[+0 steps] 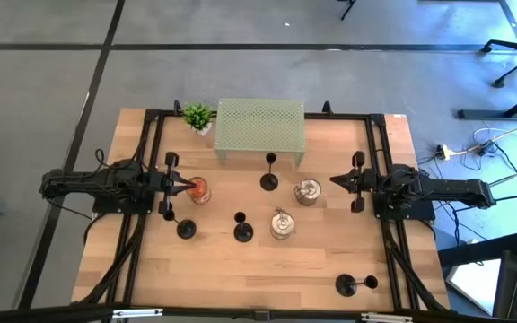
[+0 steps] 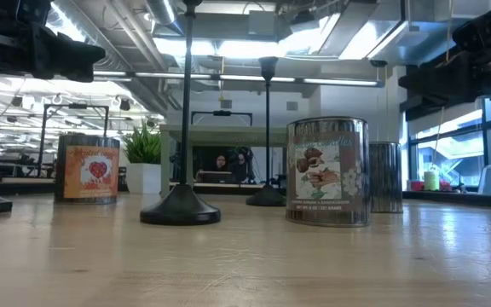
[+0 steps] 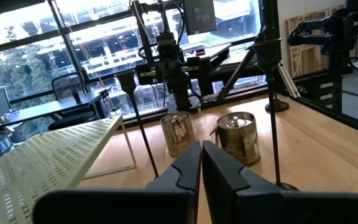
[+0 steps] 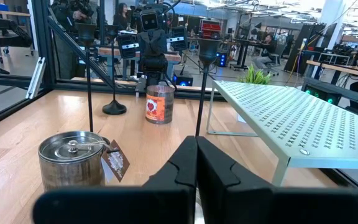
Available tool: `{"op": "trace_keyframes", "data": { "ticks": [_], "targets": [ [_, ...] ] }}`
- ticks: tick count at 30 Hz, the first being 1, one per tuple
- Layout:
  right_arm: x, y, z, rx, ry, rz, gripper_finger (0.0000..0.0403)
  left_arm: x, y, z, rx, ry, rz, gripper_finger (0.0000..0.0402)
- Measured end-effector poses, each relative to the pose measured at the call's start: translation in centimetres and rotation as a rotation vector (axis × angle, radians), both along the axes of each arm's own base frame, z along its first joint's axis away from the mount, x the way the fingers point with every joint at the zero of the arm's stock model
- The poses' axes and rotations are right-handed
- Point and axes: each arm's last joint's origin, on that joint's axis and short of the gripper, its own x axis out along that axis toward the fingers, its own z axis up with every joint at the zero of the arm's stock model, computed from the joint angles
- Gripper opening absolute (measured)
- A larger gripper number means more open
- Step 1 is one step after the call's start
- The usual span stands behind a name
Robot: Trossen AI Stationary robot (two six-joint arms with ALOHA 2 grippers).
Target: Pick & Place candle stick holders
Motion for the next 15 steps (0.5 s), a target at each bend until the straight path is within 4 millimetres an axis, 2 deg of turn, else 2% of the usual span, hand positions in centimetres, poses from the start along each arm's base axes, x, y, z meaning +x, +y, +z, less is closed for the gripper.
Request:
{"op": "trace_keyframes", "data": {
  "ticks": [11,15],
  "targets": [
    [0.0,0.0,0.0,0.0,0.0,0.0,0.0005,0.0,0.0,0.0,0.002,0.0,0.001,0.0011],
    [0.0,0.0,0.0,0.0,0.0,0.0,0.0005,0.0,0.14,0.0,0.096,-0.001,0.053,0.0012]
  ]
}}
